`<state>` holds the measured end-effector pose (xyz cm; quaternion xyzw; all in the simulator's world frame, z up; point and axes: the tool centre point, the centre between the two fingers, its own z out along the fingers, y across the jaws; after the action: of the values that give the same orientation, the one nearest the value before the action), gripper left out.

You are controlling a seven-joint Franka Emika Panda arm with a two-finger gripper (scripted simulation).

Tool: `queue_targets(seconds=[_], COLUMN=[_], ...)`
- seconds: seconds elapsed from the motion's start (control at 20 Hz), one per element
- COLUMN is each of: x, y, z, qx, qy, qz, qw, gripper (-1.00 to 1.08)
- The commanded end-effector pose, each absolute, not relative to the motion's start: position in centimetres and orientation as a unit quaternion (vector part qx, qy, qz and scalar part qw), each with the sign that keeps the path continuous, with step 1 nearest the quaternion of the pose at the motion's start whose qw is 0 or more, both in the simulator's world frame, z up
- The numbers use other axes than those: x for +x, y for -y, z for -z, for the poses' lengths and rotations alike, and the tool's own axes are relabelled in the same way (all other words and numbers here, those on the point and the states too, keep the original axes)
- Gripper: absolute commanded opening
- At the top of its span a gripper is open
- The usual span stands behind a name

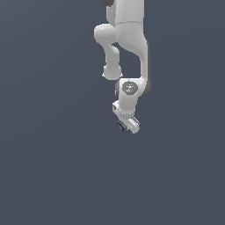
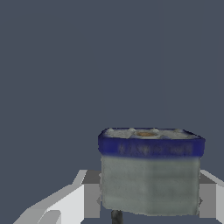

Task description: Pick up the object and move it to a goal position.

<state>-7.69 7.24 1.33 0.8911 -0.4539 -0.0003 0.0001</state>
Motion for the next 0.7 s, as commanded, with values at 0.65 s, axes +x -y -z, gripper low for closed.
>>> queue_targets(seconds=[0.65], x=[-7.70], y=[-6.72], z=[-1.38], qx=[0.891], qy=[0.454], qz=[0.000], qw=[-0.001], gripper=[-1.00])
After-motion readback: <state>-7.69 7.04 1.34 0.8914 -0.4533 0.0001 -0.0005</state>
